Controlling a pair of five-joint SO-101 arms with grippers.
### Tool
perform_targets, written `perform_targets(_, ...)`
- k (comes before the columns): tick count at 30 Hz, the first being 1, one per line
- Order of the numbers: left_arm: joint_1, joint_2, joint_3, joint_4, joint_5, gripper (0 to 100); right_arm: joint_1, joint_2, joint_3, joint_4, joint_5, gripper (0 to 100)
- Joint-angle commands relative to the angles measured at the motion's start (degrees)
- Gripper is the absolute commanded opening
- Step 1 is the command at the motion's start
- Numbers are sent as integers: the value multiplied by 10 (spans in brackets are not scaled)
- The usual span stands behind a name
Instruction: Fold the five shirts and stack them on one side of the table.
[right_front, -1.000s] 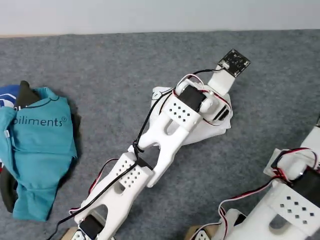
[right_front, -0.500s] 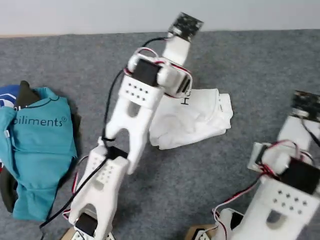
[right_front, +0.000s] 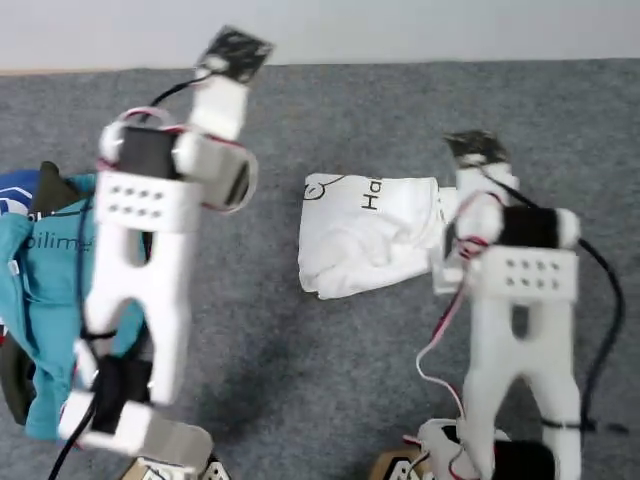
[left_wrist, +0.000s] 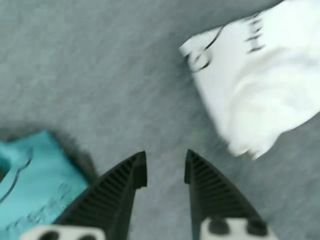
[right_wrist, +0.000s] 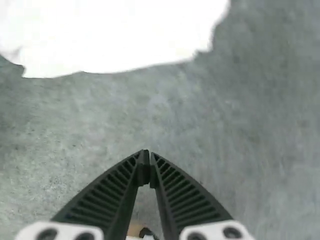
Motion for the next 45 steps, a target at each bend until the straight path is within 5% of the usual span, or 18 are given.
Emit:
perform_targets(1,-51,-59,42,13,-17,126,-57,52,-47,-24,26,104)
perform_targets(7,-109,-62,73,13,-20,126,-103,130,-84,-64,33,310)
perform_targets(14,-131,-62,74,13,-21,126,-129,210,-126,-132,100,315)
perform_targets(34,-131,-61,77,7,-21,126,-192,392,-260,-133,104,314)
perform_targets(38,-131,-61,107,-9,-21,126,-173,416,-261,-131,105,295)
perform_targets(45,-132,-62,131,-12,-21,126,-131,423,-276,-131,178,79)
